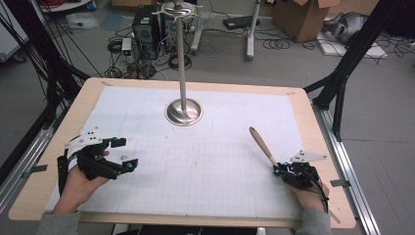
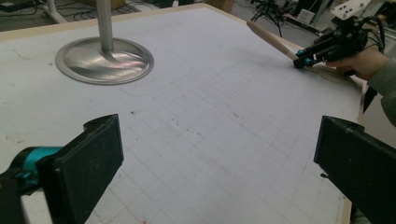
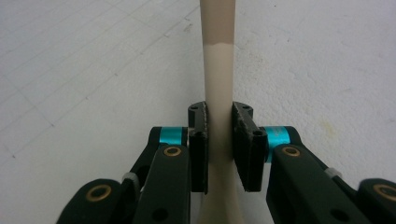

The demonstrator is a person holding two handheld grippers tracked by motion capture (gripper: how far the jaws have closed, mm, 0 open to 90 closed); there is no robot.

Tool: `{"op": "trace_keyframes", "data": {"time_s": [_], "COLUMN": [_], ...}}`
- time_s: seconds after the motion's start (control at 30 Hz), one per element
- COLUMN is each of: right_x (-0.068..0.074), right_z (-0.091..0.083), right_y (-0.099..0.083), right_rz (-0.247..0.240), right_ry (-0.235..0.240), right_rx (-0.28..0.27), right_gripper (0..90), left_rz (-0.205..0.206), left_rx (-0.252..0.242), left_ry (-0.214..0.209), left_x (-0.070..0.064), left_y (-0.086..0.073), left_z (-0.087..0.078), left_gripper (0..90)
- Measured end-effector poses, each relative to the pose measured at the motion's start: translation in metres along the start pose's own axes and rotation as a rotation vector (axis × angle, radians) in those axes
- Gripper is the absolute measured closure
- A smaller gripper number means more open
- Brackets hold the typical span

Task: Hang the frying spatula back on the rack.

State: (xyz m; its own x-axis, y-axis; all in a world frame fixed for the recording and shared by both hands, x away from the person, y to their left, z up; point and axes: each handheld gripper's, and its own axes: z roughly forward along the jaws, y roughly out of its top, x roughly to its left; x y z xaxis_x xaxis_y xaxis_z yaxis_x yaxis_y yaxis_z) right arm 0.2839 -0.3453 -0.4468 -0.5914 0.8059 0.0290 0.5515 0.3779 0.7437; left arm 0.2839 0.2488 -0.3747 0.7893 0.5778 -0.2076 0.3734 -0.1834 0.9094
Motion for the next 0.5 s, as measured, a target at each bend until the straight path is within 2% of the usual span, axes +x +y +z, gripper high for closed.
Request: {"op": "trace_keyframes", "data": {"time_s": [0.33, 0.5], "right_x": [-0.0017, -0.0037], "right_z": [-0.0014, -0.0053], "right_y": [-0.0005, -0.0009], "right_rz": [0.016, 0.026], "right_ry": [0.012, 0.022], "right_rx": [-0.005, -0.034], "right_gripper": [78.2, 78.2], "left_rz": [0.0, -0.003], "left_rx": [0.005, 0.009], "left_ry": [0.001, -0.002], "left_x": [-0.0007, 0.0005], "left_y": [0.0001, -0.0003], "left_z": [0.0028, 0.0048], "left_gripper": [1.8, 1.8]}}
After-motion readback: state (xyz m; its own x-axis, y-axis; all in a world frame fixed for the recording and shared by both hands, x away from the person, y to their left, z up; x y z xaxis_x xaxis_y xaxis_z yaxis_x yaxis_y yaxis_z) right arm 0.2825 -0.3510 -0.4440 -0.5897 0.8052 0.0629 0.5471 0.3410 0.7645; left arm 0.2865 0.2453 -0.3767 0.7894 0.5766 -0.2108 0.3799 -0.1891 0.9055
